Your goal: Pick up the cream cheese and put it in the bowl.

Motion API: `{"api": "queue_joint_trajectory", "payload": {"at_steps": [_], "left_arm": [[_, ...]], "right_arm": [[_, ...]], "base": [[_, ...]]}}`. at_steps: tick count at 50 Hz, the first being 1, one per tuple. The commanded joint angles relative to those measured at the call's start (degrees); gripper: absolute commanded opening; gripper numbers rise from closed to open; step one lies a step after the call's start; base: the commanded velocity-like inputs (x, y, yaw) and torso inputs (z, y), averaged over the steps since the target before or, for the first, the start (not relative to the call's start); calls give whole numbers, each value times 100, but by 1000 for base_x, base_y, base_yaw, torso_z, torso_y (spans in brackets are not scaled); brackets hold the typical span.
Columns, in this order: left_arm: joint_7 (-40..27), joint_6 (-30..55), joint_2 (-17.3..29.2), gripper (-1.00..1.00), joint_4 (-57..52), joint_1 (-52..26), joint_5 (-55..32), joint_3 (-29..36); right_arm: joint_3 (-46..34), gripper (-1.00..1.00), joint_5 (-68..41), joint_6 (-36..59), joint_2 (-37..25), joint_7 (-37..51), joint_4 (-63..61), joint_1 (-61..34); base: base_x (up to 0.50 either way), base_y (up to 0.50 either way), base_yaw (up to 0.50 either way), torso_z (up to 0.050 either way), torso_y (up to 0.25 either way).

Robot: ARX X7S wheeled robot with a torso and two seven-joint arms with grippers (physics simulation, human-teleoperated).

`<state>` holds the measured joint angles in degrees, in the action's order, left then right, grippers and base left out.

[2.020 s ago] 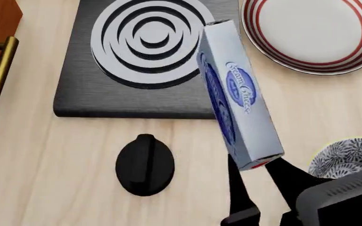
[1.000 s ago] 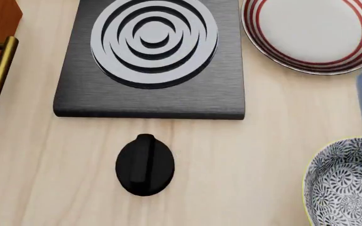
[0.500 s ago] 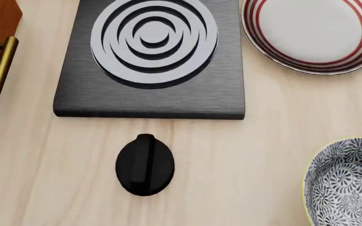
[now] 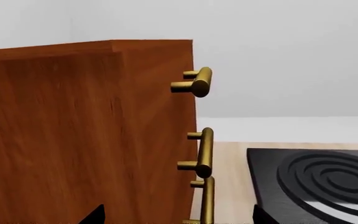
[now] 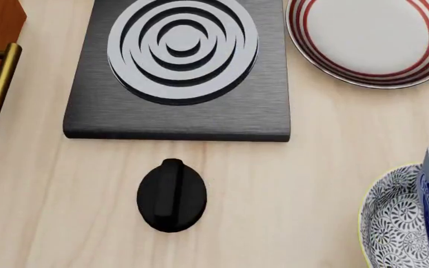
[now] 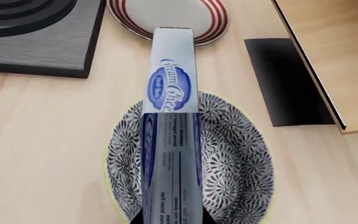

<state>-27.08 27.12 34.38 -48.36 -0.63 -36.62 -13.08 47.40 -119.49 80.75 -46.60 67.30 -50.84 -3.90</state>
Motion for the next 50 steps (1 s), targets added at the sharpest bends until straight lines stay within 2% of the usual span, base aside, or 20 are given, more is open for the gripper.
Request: {"api": "queue_joint_trajectory", "payload": {"at_steps": [1,12,23,31,37,45,50], "left_arm": [[-4,-21,-3,100,72,-25,35,43],[11,-70,-13,100,105,10,60,63],[-28,-41,19,100,47,-9,36,66],[-34,-55,37,100,47,1,29,39],[12,-109,17,100,168,-21,83,98],[36,-160,5,100,187,5,130,140],[50,-183,-8,100,214,12,135,165]], "right_arm": [[-329,-100,164,-92,-94,119,47,32],[-424,-100,44,-324,-295,367,56,217],[-190,-100,-404,-634,-672,666,-38,522],[-409,-100,-604,-881,-934,866,-80,625],[-591,-100,-394,-784,-816,782,-21,625],[-379,-100,-399,-715,-763,731,25,753],[-452,-100,10,-416,-530,574,100,757]], "base": [[0,0,3,15,0],[0,0,0,0,0],[0,0,0,0,1],[0,0,0,0,0],[0,0,0,0,0],[0,0,0,0,1],[0,0,0,0,0]]}}
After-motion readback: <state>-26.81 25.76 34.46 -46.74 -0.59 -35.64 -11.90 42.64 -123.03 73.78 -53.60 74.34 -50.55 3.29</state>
